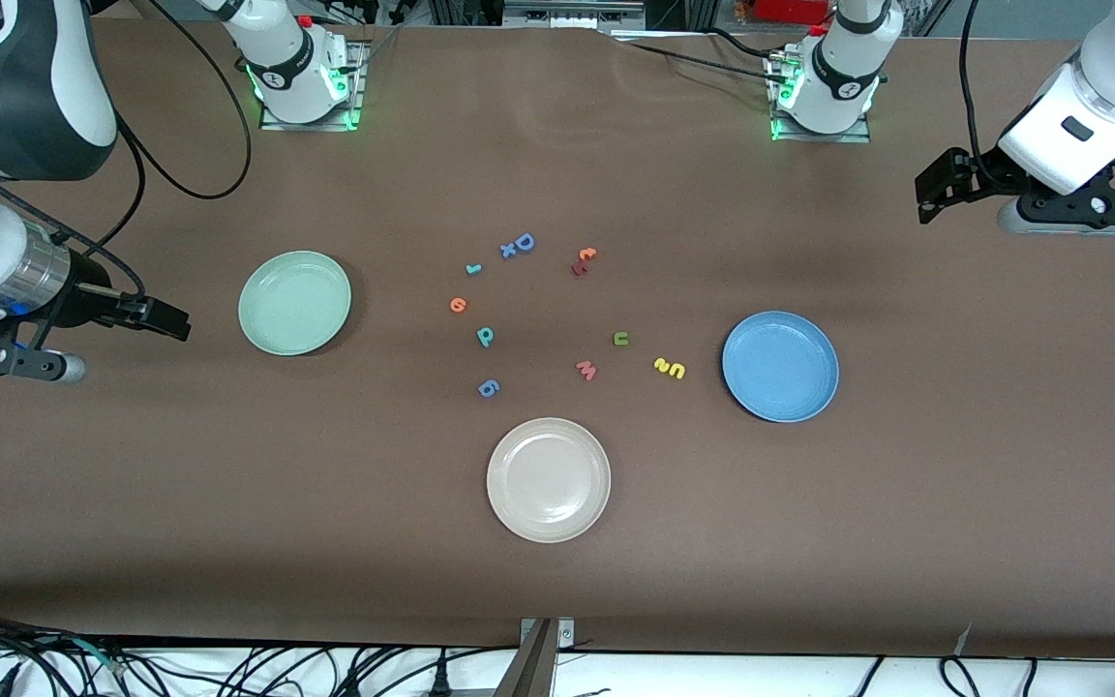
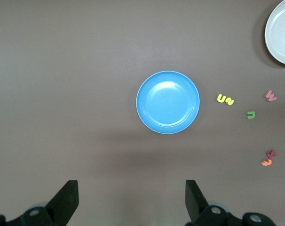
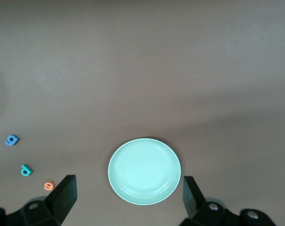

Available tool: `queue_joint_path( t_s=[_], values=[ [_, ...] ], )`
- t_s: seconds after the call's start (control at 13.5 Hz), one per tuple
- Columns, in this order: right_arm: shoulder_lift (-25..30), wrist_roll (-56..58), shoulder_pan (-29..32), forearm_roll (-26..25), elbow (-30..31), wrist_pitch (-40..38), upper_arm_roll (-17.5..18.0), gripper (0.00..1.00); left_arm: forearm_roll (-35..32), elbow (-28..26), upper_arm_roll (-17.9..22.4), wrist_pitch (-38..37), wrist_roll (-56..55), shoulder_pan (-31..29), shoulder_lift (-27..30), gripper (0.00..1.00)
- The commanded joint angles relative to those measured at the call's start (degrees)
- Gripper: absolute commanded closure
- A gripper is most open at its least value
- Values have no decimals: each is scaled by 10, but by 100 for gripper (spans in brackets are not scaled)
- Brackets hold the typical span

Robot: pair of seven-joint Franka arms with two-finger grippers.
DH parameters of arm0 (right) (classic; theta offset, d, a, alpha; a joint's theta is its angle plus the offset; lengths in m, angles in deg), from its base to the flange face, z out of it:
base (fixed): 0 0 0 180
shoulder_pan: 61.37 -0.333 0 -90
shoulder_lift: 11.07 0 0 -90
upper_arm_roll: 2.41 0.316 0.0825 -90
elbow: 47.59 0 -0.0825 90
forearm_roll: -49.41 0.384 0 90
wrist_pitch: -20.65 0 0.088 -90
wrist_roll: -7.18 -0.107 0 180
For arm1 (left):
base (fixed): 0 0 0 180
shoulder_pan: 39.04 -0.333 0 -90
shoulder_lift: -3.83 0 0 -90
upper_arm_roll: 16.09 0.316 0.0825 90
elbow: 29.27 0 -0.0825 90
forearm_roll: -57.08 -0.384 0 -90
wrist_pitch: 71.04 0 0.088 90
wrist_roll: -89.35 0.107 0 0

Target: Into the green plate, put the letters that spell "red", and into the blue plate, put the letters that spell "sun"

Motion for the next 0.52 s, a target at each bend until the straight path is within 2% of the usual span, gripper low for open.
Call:
queue_joint_path(
  t_s=[0.0,0.44],
  values=[
    [12,-11,3,-6,7,-7,5,0,-13,0,-1,5,-6,4,0,0],
    [12,-8,2,-5,7,-6,4,0,-13,0,-1,5,-6,4,0,0]
  ],
)
